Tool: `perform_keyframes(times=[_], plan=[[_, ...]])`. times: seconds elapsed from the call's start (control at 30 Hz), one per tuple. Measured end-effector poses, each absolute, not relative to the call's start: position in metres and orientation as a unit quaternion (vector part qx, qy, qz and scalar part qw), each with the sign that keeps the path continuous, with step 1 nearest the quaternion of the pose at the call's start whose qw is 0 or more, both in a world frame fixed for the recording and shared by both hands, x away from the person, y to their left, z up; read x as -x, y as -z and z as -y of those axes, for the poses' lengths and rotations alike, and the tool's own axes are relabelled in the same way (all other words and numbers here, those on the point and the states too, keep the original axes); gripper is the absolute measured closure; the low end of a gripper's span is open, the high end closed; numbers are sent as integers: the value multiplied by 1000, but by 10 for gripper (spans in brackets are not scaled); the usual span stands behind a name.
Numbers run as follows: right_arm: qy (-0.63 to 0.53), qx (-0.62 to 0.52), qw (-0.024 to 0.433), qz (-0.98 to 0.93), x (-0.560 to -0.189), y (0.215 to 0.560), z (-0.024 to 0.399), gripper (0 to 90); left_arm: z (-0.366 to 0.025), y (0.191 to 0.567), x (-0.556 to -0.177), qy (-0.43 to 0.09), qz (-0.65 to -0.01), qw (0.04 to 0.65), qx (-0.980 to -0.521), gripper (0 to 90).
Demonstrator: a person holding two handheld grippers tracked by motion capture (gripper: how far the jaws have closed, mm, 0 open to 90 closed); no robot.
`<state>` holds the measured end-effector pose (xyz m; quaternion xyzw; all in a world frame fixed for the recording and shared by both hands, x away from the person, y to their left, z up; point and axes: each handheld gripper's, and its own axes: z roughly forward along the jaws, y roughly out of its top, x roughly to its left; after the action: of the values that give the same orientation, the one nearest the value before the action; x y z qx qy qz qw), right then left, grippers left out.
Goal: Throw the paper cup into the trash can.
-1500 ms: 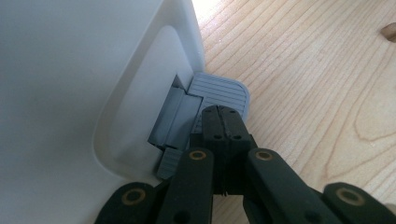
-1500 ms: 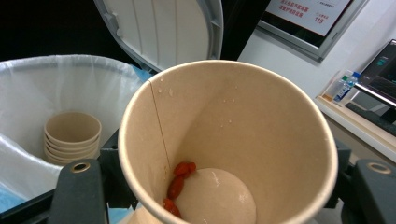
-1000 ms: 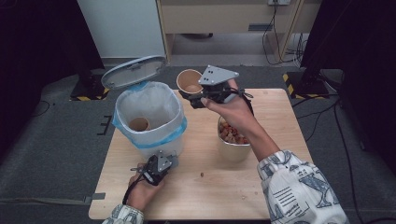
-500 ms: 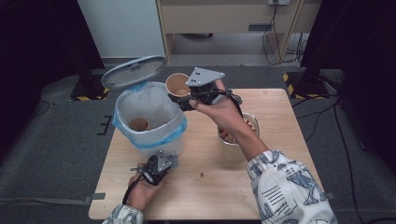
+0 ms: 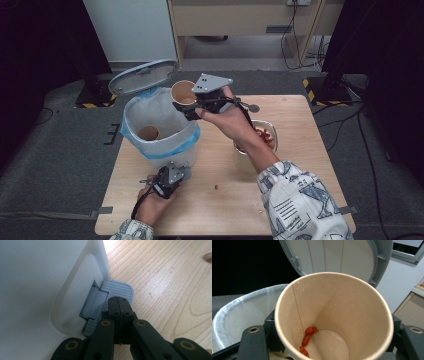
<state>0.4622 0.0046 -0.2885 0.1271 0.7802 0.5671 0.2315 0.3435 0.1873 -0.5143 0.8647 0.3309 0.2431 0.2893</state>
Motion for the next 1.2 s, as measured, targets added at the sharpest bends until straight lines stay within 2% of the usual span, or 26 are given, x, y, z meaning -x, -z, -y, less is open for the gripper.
perform_keyframes(times=[0.73, 0.87, 0.93, 1.2], plan=[[-565, -124, 213, -787, -462, 299, -26, 276, -187, 514, -343, -243, -330, 289, -865, 899], [-565, -137, 208, -787, -462, 301, -31, 237, -187, 514, -343, -243, -330, 290, -865, 899], [-573, -161, 185, -782, -464, 301, -31, 155, -187, 514, -343, -243, -330, 290, -865, 899], [-575, -169, 175, -781, -464, 300, -26, 138, -187, 514, -343, -243, -331, 289, -865, 899]])
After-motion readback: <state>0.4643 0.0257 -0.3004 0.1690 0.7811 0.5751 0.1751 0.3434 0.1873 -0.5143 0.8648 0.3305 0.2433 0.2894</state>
